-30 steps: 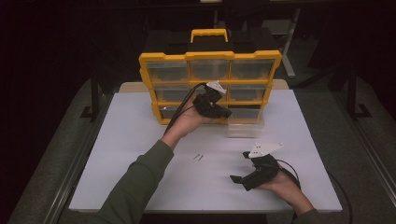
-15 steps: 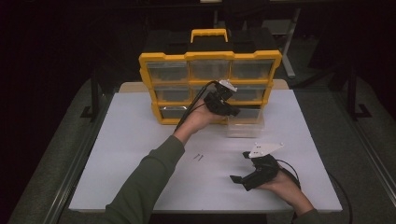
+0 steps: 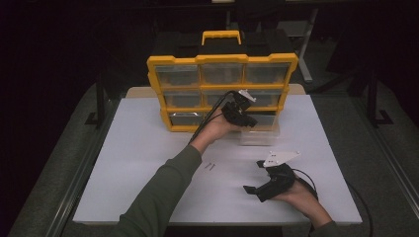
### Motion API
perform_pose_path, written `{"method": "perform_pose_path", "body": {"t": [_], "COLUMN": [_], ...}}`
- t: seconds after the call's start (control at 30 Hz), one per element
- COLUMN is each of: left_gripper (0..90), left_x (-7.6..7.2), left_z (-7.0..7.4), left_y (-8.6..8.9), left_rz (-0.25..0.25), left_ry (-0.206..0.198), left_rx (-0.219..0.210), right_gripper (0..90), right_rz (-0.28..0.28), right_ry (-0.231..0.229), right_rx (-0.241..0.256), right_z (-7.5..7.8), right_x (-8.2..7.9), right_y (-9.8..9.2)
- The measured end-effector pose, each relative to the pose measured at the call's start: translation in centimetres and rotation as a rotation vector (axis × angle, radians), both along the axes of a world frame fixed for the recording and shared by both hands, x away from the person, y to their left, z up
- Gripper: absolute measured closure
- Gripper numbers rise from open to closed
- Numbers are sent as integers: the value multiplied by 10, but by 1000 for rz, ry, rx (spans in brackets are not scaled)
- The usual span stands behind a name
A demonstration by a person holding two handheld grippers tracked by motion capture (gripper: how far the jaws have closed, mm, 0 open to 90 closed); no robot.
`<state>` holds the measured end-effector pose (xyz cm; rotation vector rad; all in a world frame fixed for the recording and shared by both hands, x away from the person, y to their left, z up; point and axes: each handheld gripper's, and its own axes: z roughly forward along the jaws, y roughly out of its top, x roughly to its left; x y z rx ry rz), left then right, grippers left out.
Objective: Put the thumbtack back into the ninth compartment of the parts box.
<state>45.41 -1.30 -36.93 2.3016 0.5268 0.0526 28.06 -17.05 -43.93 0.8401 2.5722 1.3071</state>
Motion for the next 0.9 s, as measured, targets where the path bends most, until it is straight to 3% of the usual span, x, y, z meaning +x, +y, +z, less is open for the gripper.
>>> {"method": "perform_pose_path", "body": {"t": [0.1, 0.3, 0.7, 0.9], "left_gripper": [853, 755, 475, 358], "left_x": [1, 0, -9, -17], "left_z": [0, 3, 21, 30], "left_y": [1, 2, 16, 31], "left_rz": [8, 2, -4, -14], "left_ry": [-1, -4, 1, -20], "left_rx": [-16, -16, -72, -62], "right_gripper": [0, 0, 0, 0], "right_rz": [1, 2, 1, 2], "right_ry": [-1, 1, 1, 0], "right_rx": [0, 0, -1, -4], "right_z": [0, 0, 0, 0], "right_x": [0, 0, 0, 0], "right_y": [0, 0, 0, 0]}}
